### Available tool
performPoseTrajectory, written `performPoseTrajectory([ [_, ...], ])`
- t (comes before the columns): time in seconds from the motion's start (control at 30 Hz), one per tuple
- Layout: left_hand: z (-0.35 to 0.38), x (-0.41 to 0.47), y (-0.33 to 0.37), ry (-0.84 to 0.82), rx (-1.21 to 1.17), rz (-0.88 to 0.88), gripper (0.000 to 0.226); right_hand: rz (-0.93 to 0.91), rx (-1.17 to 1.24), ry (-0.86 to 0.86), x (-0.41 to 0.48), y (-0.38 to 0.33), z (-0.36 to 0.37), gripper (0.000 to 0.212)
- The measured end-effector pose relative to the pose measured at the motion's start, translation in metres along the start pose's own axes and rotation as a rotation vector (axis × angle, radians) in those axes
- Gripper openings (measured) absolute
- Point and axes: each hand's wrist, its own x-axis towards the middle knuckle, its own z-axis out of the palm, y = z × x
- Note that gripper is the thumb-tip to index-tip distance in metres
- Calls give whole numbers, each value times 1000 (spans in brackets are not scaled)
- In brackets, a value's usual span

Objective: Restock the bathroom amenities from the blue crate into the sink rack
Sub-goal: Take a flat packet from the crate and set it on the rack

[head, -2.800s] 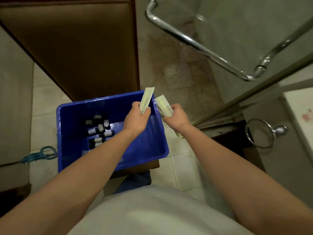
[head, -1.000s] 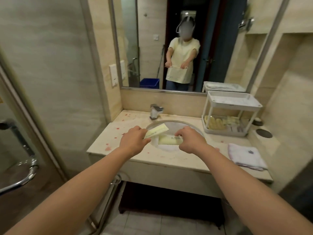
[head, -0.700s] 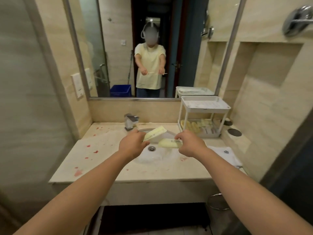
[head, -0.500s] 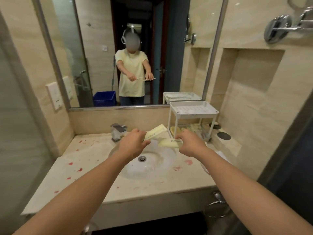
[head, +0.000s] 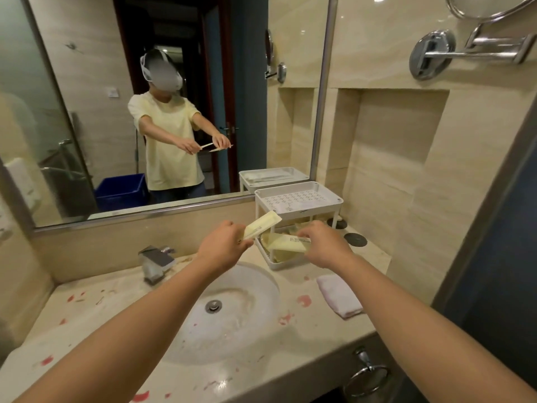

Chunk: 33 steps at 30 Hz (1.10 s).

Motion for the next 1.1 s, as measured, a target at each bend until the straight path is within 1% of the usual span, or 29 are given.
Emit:
performPoseTrajectory([
  [0.13, 9, 39, 4, 22, -43, 17, 35, 2, -5, 32, 36, 14, -7, 48],
  [0.3, 23, 95, 10, 32, -38, 28, 37, -31, 16, 19, 96, 37, -16, 54],
  [0.57, 57, 203, 21, 30, -7, -100, 34, -134, 44, -22, 221, 76, -26, 51],
  [0.73, 82, 257, 21, 26, 17, -183, 30, -184, 37, -113, 285, 96, -14, 44],
  [0.9, 105, 299, 15, -9, 82, -280, 33, -226, 39, -191, 337, 111, 8, 38],
  [1.0, 117, 316, 10, -19, 102, -305, 33, -260, 36, -233, 361, 120, 23, 35],
  [1.1, 126, 327, 5, -38, 113, -320, 32, -288, 5, -287, 376, 125, 37, 28],
])
